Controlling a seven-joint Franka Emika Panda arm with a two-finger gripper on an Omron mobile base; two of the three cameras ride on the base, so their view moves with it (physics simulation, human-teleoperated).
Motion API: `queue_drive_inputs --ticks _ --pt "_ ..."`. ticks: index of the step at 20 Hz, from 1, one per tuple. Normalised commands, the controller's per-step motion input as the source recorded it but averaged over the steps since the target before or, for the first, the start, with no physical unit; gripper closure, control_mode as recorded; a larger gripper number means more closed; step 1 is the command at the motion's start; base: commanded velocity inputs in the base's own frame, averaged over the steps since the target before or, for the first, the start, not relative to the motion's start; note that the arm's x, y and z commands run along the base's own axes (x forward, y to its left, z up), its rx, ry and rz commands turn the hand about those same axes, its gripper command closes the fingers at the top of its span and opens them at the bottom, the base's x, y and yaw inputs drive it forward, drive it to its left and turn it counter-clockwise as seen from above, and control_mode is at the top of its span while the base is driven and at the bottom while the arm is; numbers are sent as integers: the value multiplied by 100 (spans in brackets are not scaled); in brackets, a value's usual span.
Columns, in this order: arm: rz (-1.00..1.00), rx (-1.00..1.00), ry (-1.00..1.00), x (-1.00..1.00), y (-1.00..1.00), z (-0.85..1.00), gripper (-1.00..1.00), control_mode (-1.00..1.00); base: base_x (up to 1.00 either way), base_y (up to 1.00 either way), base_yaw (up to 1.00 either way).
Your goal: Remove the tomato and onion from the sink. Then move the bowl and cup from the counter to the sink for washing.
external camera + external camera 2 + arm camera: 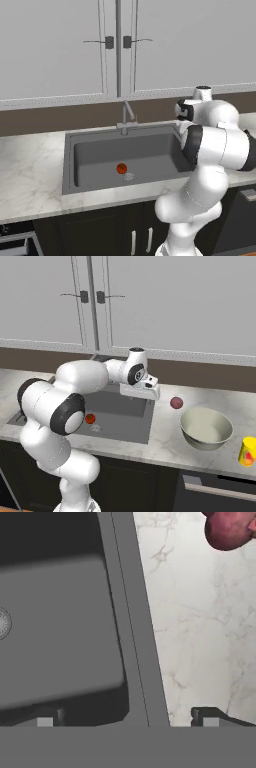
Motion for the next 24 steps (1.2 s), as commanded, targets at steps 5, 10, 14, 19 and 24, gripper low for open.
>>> queue_drive_inputs --ticks 5,10,14,19,24 --pt "-17 -4 0 -11 35 13 -100 -100 0 0 0" --pt "-16 -2 0 -11 41 3 -100 -100 0 0 0" --pt "-13 0 0 -10 42 0 -100 -100 0 0 0" --pt "-9 0 -1 -11 37 0 -100 -100 0 0 0" --pt "-3 0 -3 -7 36 0 -100 -100 0 0 0"
